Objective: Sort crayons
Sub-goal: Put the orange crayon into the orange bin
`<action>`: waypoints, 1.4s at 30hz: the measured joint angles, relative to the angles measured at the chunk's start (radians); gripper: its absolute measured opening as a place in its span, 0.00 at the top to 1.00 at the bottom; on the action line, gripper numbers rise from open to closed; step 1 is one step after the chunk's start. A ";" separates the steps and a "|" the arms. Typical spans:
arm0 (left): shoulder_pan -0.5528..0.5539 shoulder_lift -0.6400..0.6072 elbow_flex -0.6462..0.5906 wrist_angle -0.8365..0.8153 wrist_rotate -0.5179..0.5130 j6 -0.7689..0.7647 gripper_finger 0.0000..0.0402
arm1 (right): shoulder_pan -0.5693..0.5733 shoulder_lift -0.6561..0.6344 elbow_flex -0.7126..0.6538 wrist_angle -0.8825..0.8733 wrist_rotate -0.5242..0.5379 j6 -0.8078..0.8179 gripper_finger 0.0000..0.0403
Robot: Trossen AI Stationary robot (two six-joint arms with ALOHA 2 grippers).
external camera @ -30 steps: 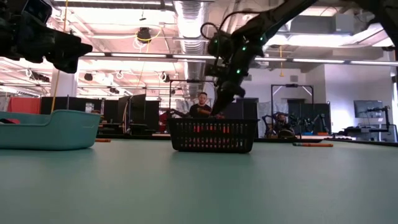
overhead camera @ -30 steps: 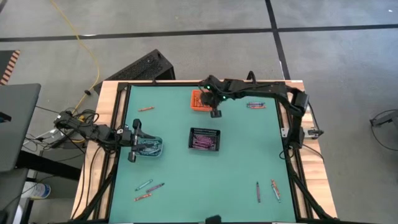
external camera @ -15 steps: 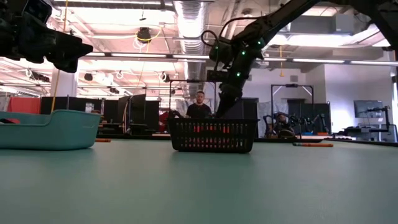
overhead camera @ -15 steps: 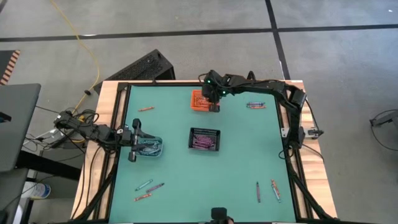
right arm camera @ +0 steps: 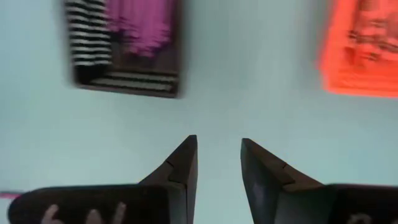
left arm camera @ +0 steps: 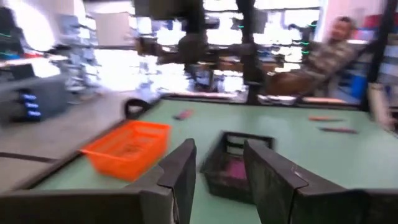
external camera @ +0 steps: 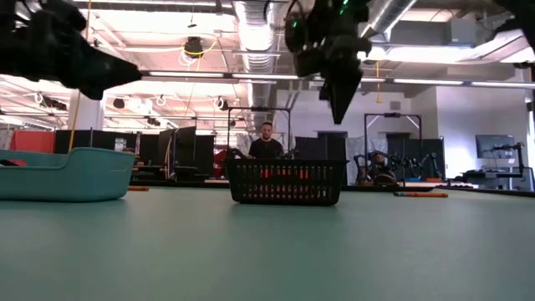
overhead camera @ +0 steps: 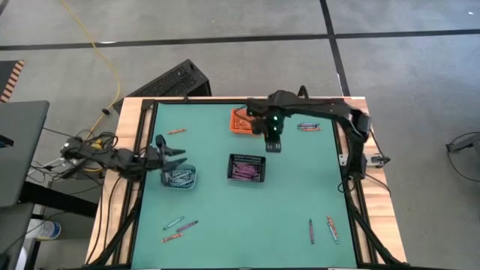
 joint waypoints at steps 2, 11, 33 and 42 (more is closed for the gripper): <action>0.072 0.039 0.021 -0.006 0.031 0.000 0.70 | 0.033 -0.043 -0.033 0.018 -0.011 0.030 0.72; 0.488 0.421 0.178 -0.105 0.182 -0.122 0.70 | 0.159 -0.351 -0.358 0.317 0.059 0.205 0.72; 0.946 1.269 0.883 -0.893 0.292 0.136 0.70 | 0.357 -0.584 -0.979 1.222 0.076 0.198 0.72; 1.062 1.504 0.900 -0.938 0.297 0.231 0.70 | 0.385 -0.580 -1.055 1.337 0.076 0.178 0.72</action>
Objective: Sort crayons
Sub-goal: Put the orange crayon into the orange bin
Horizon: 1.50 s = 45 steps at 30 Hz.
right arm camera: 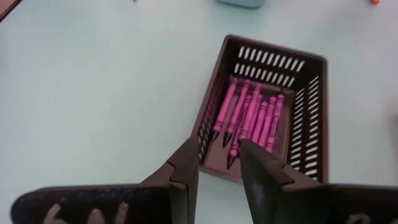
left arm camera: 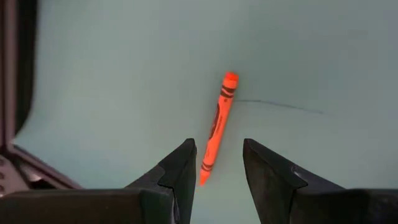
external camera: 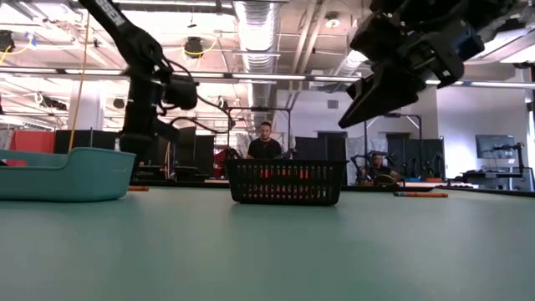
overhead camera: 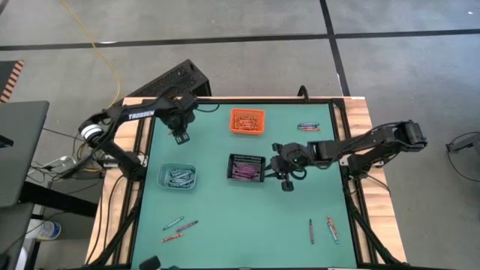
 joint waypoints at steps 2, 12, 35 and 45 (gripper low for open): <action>0.016 0.025 0.000 0.006 0.006 0.017 0.70 | 0.003 0.000 -0.014 0.010 0.000 0.000 0.72; 0.079 0.150 0.005 0.056 0.028 0.112 0.70 | 0.003 0.000 -0.060 0.083 0.000 0.004 0.72; -0.019 0.088 0.162 0.131 0.213 0.068 0.96 | 0.002 -0.001 -0.061 0.130 0.000 0.011 0.72; -0.200 0.084 0.170 0.668 0.324 0.084 0.97 | 0.001 -0.001 -0.061 0.171 0.001 0.010 0.72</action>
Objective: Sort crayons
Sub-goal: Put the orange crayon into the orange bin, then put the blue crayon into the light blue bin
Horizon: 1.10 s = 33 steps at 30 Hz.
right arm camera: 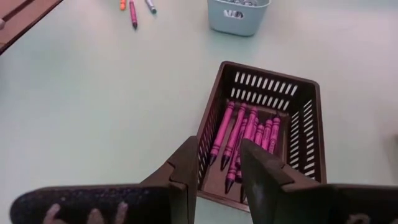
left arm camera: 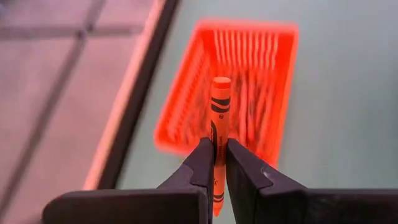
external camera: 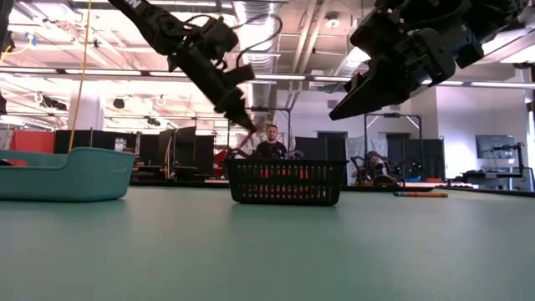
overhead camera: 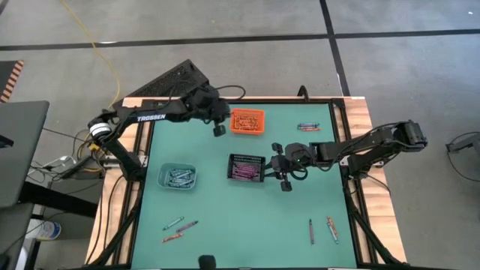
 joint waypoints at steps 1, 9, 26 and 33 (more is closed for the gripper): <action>-0.013 0.000 0.000 0.040 -0.011 0.008 0.97 | 0.000 0.000 0.000 0.000 0.000 0.000 0.72; -0.043 0.060 0.002 0.260 0.017 0.018 0.97 | 0.000 0.000 0.000 0.052 0.002 -0.013 0.72; -0.059 0.211 0.142 0.144 -0.041 0.009 0.90 | -0.006 0.000 0.001 0.025 0.003 0.018 0.72; -0.079 0.208 0.148 0.115 -0.048 0.025 0.76 | -0.017 0.000 0.001 0.024 0.004 0.054 0.72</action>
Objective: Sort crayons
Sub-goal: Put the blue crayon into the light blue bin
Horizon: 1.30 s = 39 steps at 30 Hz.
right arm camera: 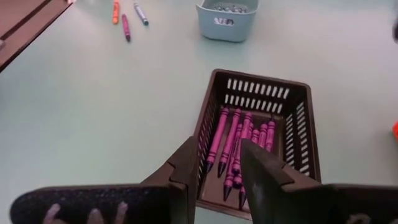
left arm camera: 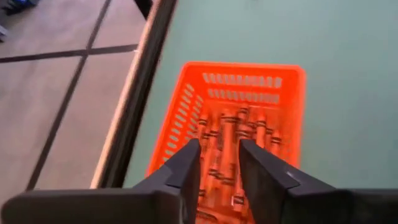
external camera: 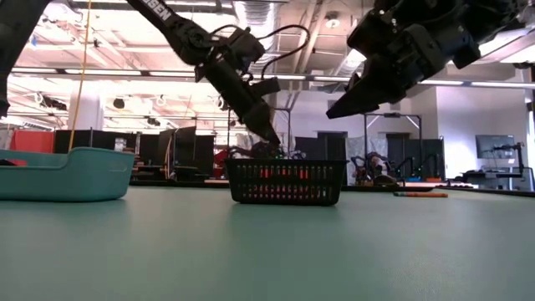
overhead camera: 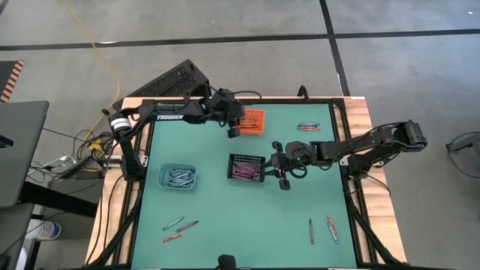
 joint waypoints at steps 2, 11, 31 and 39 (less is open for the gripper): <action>-0.011 -0.005 0.025 -0.055 -0.022 -0.002 0.73 | -0.003 0.000 0.000 -0.008 0.000 0.026 0.72; -0.023 -0.101 0.136 -0.389 -0.068 0.002 0.71 | -0.025 0.000 0.000 -0.058 0.007 0.079 0.72; -0.080 -0.966 -0.618 0.014 -0.080 -0.253 0.90 | -0.225 0.000 0.276 -0.843 0.084 -0.043 0.72; -0.143 -1.235 -0.882 0.101 -0.105 -0.374 0.93 | -0.440 0.000 0.279 -0.883 0.116 -0.084 0.75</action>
